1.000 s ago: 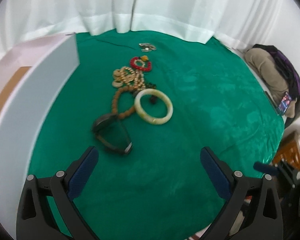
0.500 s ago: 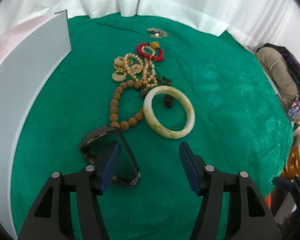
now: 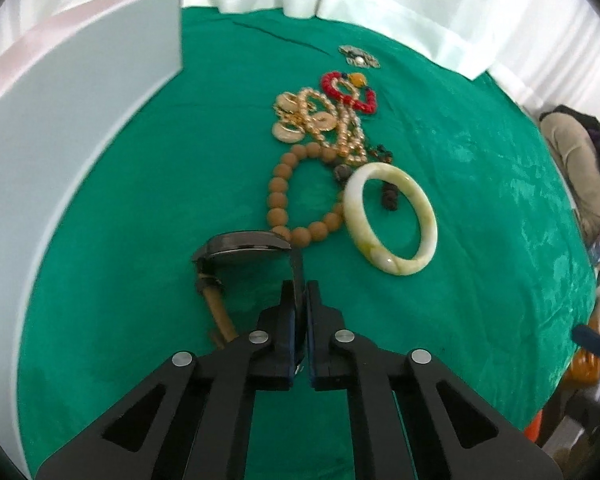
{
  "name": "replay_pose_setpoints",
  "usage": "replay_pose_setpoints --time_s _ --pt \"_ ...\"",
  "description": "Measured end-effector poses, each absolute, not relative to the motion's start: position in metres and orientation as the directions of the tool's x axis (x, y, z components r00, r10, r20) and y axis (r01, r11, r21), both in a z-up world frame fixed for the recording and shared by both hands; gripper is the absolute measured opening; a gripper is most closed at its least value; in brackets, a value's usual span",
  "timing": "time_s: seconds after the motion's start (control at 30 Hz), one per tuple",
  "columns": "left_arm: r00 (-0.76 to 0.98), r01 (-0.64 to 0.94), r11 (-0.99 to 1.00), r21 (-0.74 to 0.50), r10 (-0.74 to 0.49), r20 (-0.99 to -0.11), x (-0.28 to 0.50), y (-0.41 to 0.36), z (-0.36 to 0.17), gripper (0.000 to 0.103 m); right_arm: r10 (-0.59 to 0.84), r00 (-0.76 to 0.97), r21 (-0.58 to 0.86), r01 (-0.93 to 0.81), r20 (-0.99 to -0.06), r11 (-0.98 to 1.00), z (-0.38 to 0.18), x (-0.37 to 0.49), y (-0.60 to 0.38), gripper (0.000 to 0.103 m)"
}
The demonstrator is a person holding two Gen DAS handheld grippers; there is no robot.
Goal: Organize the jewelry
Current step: 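Grasp the black watch with the left gripper, then lift the watch with the left gripper while the right gripper grasps the jade bangle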
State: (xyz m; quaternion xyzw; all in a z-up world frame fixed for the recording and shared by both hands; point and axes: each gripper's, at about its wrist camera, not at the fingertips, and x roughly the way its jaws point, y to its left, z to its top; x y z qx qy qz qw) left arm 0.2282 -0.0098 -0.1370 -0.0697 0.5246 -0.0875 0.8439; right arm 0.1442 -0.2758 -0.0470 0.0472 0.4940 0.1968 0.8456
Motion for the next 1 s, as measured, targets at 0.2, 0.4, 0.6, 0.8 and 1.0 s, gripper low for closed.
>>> replay_pose_setpoints --time_s 0.2,0.4,0.6,0.8,1.0 --pt "0.473 0.045 0.979 -0.200 -0.198 -0.858 0.200 0.009 -0.114 0.003 0.527 0.303 0.366 -0.453 -0.794 0.813 -0.056 0.210 -0.225 0.069" --pt "0.494 0.020 0.979 -0.201 -0.185 -0.850 0.177 0.031 -0.100 0.003 0.496 0.219 0.311 -0.554 -0.840 0.772 -0.079 0.263 -0.155 0.040" --pt "0.491 0.004 0.978 -0.209 -0.184 -0.852 0.166 0.042 -0.098 0.003 0.388 0.151 0.234 -0.585 -0.909 0.776 -0.109 0.286 -0.113 0.032" --pt "0.489 -0.003 0.977 -0.212 -0.183 -0.853 0.160 0.046 -0.095 0.003 0.340 0.179 0.168 -0.606 -0.923 0.777 -0.109 0.287 -0.101 0.010" --pt "0.525 0.001 0.971 -0.239 -0.204 -0.827 0.145 0.049 -0.068 0.003 0.407 0.197 0.228 -0.581 -0.892 0.781 -0.077 0.274 -0.122 0.010"
